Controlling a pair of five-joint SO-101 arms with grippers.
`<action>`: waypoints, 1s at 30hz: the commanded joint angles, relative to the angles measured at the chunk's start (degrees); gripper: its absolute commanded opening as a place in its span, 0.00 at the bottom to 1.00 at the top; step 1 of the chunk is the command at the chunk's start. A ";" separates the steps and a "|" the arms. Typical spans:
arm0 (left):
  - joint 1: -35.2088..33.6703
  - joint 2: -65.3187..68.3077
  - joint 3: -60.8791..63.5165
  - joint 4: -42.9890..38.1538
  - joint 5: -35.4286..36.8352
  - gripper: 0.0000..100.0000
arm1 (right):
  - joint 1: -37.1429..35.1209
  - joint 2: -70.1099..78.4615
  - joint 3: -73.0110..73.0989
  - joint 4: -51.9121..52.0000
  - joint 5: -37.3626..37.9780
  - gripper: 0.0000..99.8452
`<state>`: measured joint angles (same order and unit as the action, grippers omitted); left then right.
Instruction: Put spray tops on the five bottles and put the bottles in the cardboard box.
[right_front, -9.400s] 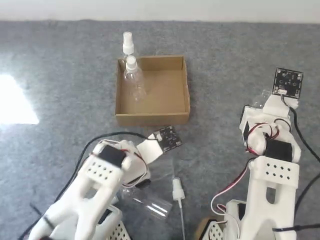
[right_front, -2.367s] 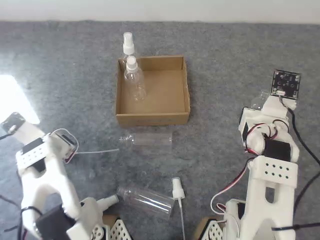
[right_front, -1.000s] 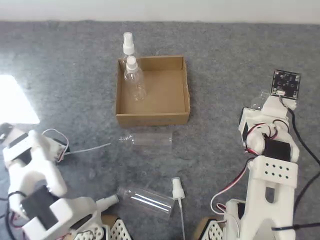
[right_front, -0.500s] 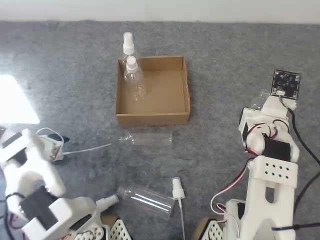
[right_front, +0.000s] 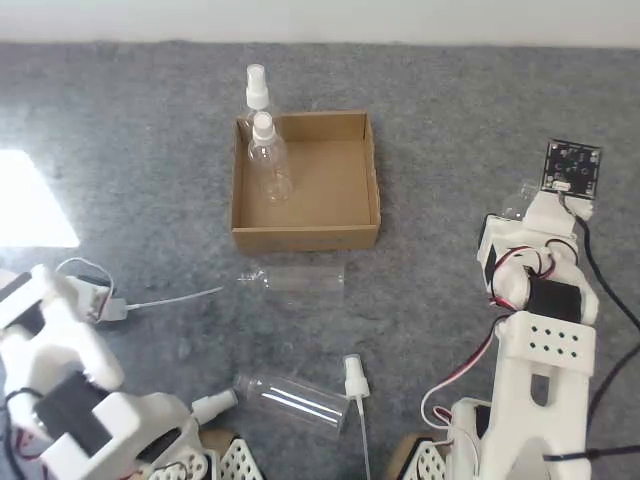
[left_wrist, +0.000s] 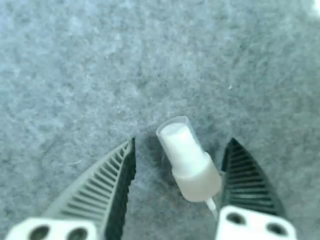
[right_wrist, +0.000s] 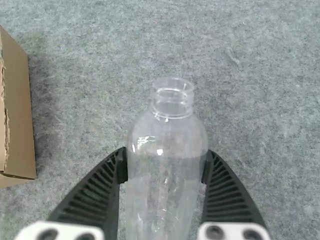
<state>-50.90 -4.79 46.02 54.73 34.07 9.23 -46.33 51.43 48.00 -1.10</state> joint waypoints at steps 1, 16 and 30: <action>-0.26 -0.44 0.31 -3.87 -1.58 0.19 | 0.22 -1.80 -0.88 -1.27 -0.09 0.08; 1.76 -0.44 0.57 -3.96 -1.49 0.19 | 0.22 -1.80 -0.88 -1.27 -0.09 0.08; 3.16 -0.35 0.57 -4.40 -1.32 0.17 | 0.22 -1.80 -0.88 -1.19 -0.09 0.08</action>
<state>-48.70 -4.70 46.73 51.82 33.01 9.23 -46.33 51.43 48.00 -1.10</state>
